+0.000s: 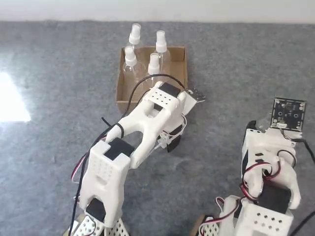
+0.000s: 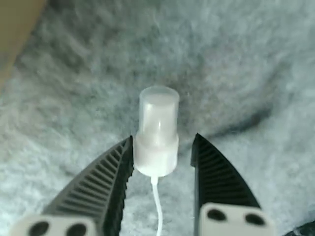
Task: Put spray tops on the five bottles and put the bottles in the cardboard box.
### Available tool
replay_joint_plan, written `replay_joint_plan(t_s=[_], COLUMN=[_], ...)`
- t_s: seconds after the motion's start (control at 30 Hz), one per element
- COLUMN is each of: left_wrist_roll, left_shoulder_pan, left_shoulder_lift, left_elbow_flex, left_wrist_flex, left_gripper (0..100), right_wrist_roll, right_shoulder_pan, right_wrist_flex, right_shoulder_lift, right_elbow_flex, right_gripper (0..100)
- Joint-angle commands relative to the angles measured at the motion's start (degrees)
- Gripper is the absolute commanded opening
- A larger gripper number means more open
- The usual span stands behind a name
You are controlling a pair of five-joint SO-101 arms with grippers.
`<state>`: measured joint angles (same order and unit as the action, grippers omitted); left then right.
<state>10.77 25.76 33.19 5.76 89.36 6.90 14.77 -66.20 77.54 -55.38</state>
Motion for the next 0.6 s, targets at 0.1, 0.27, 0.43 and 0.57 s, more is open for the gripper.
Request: replay_joint_plan(t_s=[0.1, 0.27, 0.43, 0.57], left_wrist_roll=[0.1, 0.0, 0.0, 0.0], left_shoulder_pan=[-0.2, 0.3, 0.4, 0.4], left_shoulder_lift=[-0.2, -0.2, -0.2, -0.5], left_elbow_flex=[3.1, 3.0, 2.9, 2.9], left_wrist_flex=[1.3, 1.3, 1.3, 1.3], left_gripper=[18, 12, 9, 6], right_wrist_roll=[0.1, 0.1, 0.1, 0.1], right_shoulder_pan=[0.4, 0.4, 0.4, 0.4], right_wrist_flex=[1.1, 1.1, 1.1, 1.1], right_shoulder_lift=[1.0, 1.0, 1.0, 1.0], right_elbow_flex=[0.5, 0.5, 0.5, 0.5], right_gripper=[7.5, 7.5, 7.5, 7.5])
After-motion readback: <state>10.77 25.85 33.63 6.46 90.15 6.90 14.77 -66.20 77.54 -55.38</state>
